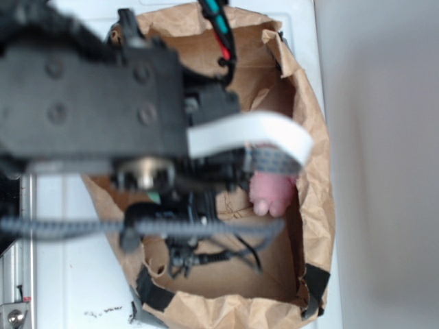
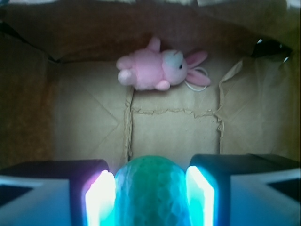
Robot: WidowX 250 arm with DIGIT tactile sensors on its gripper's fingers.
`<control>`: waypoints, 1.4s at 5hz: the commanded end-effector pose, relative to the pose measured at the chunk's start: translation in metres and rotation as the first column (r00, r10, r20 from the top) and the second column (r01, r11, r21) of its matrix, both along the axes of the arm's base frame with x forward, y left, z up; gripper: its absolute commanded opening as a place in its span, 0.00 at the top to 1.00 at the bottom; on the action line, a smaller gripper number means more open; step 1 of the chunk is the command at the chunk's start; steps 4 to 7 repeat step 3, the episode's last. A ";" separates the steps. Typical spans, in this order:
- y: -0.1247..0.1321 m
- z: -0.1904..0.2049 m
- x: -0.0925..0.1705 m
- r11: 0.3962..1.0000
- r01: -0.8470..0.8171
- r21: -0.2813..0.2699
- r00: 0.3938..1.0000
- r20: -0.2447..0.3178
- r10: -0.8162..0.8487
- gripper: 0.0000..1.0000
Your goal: Grab the green ball.
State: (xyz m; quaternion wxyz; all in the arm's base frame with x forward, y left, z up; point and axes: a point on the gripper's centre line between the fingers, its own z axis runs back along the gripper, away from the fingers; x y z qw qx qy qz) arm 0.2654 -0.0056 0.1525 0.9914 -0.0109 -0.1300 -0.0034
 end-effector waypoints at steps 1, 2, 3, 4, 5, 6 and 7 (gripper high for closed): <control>-0.006 0.035 0.018 1.000 -0.017 0.009 0.999 0.045 0.016 1.00; -0.004 0.031 0.022 1.000 -0.023 0.007 0.999 0.050 0.023 1.00; -0.002 0.025 0.020 0.999 -0.009 0.035 0.997 0.071 0.006 1.00; -0.002 0.025 0.020 0.999 -0.009 0.035 0.997 0.071 0.006 1.00; -0.002 0.025 0.020 0.999 -0.009 0.035 0.997 0.071 0.006 1.00; -0.002 0.025 0.020 0.999 -0.009 0.035 0.997 0.071 0.006 1.00; -0.002 0.025 0.020 0.999 -0.009 0.035 0.997 0.071 0.006 1.00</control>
